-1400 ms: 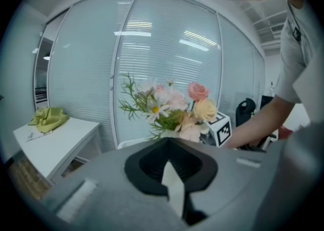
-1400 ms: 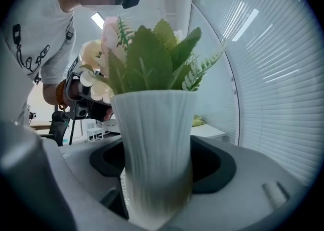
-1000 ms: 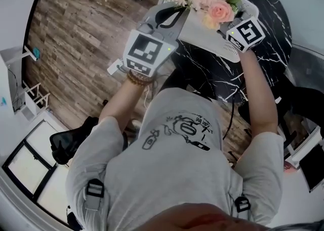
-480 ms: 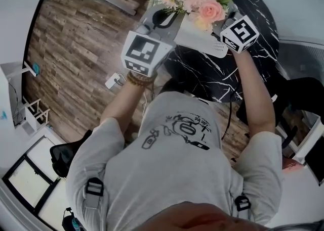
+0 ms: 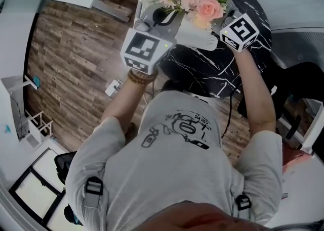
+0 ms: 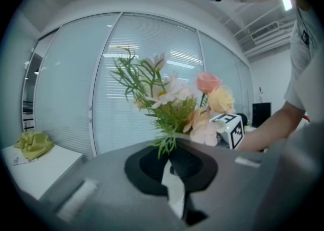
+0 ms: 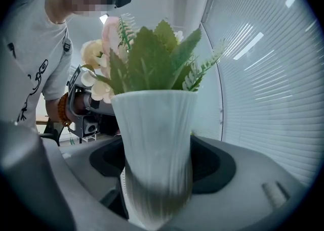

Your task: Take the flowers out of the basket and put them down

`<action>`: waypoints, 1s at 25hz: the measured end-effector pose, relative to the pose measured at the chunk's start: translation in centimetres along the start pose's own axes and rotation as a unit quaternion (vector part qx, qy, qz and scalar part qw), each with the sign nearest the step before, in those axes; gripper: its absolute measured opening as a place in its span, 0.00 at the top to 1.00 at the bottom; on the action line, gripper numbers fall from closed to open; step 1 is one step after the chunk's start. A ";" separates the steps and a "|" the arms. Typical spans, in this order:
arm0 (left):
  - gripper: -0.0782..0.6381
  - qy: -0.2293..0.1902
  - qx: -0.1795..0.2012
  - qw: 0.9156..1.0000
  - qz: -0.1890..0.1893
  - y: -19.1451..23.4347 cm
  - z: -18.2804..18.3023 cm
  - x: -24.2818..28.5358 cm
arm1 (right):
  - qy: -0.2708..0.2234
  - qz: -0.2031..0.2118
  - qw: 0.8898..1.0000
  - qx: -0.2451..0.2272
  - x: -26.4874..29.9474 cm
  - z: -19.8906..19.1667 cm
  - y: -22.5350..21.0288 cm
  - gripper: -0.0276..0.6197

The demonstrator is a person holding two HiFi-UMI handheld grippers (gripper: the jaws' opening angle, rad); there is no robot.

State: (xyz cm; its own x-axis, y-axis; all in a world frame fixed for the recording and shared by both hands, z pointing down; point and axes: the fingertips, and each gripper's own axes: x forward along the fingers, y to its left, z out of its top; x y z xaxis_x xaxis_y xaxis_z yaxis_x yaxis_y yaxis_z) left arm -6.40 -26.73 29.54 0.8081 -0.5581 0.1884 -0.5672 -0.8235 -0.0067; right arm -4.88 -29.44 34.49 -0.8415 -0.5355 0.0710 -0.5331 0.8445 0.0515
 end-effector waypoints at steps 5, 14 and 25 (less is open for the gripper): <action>0.89 -0.008 0.008 0.999 -0.032 -3.2 0.9 1.4 | 0.008 -0.027 1.000 0.001 -3.5 0.2 -0.1 0.40; 0.89 -0.019 0.014 0.996 -0.090 -8.8 2.7 3.4 | 0.019 -0.078 0.997 0.000 -9.9 0.8 0.2 0.40; 0.89 -0.029 0.024 0.985 -0.165 -16.2 4.3 6.5 | 0.031 -0.152 0.988 0.002 -18.3 1.0 -0.1 0.40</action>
State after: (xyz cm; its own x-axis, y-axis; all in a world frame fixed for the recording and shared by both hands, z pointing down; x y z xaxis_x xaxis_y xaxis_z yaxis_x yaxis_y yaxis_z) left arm 8.78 -17.44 26.64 0.9561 -0.2620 0.1313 -0.2641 -0.9645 -0.0010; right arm 10.47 -19.71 32.24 -0.6351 -0.7640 0.1136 -0.7612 0.6441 0.0761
